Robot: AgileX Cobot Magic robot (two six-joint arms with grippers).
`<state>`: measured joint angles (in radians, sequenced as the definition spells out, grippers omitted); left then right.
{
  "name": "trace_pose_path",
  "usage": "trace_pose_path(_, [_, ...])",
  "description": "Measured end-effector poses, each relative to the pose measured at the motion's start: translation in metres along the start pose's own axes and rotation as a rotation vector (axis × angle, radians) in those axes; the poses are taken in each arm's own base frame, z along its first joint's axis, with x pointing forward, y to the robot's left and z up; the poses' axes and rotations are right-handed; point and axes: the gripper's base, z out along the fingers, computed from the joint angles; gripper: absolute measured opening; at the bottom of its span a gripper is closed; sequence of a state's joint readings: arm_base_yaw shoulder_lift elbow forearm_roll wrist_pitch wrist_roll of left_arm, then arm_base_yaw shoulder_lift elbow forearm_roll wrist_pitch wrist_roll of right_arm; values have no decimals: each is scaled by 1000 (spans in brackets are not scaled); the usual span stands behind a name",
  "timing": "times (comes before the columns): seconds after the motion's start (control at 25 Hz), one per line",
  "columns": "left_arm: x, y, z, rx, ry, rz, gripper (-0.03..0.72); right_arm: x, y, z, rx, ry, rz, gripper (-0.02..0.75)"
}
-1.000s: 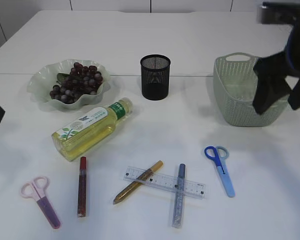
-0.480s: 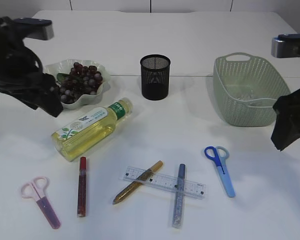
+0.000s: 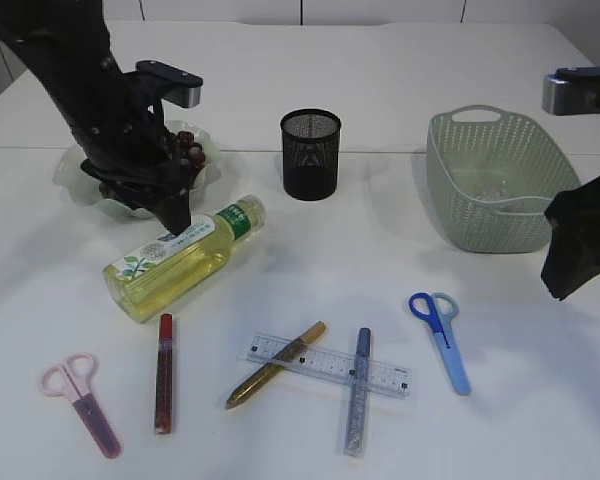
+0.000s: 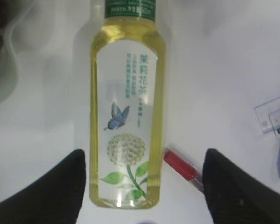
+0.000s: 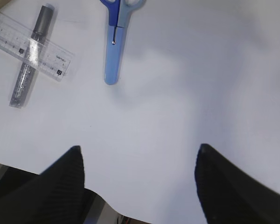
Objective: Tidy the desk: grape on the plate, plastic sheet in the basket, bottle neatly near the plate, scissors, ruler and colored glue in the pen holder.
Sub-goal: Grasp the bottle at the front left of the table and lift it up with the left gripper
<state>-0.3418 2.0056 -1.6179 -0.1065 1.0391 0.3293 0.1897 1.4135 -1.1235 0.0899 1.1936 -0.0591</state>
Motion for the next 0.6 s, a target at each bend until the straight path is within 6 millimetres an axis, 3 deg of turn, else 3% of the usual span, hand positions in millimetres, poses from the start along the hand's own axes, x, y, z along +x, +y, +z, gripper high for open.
trace_pose_path(0.2, [-15, 8, 22, -17, 40, 19, 580, 0, 0, 0, 0, -2, 0, 575])
trace_pose_path(0.4, [-15, 11, 40, -12, 87, 22, 581, 0, 0, 0, 0, -2, 0, 575])
trace_pose_path(0.6, [-14, 12, 46, -18, 109, 28, 582, -1, 0, 0, 0, -6, 1, 575])
